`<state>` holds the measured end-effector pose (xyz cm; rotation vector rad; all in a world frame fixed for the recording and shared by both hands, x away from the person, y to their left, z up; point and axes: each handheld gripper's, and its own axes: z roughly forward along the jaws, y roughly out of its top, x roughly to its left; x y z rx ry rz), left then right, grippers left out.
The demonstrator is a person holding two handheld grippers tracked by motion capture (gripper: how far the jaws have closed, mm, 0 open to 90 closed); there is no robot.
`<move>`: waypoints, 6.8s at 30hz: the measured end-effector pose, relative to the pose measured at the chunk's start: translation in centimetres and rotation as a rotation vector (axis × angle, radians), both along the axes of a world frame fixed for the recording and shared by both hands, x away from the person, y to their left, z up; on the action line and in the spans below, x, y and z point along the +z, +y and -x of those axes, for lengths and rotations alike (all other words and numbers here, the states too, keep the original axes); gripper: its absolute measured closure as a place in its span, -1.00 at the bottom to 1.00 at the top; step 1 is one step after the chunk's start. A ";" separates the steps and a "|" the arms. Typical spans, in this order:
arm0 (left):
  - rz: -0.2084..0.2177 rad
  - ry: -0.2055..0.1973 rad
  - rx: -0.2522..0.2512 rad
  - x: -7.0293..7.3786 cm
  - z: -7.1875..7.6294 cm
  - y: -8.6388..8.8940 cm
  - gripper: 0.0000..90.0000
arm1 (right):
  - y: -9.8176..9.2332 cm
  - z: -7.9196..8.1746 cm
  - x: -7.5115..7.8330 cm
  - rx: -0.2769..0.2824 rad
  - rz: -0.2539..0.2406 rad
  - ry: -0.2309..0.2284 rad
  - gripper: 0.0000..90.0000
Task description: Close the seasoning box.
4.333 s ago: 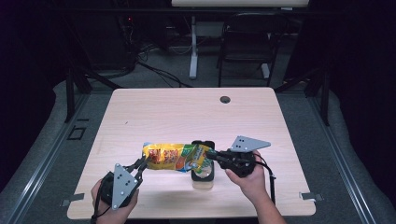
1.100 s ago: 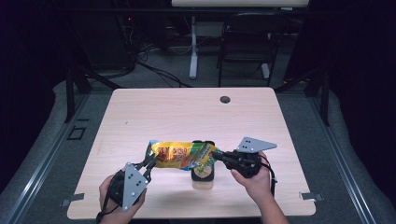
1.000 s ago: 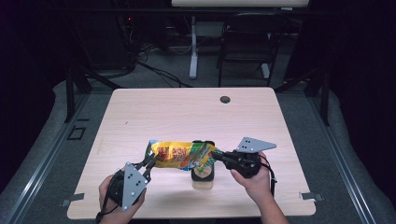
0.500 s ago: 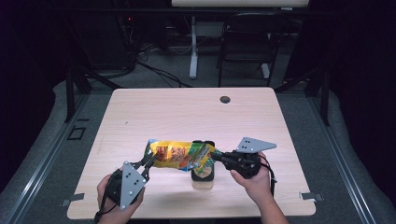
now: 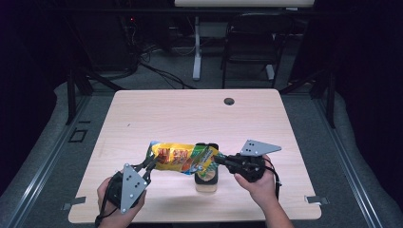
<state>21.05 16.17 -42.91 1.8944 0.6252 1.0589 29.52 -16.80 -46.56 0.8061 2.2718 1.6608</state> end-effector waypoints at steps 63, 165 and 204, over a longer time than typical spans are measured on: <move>-0.019 0.003 -0.015 -0.1 0.1 -0.7 0.94 | -0.7 -0.6 -0.8 -0.002 -0.005 0.044 0.99; -0.017 0.005 -0.031 0.0 0.1 -1.0 0.94 | -1.4 -0.6 -0.7 0.047 0.035 0.070 0.98; -0.029 0.004 -0.041 0.1 0.0 -1.1 0.94 | -1.2 -0.6 -0.9 0.004 0.045 0.043 0.99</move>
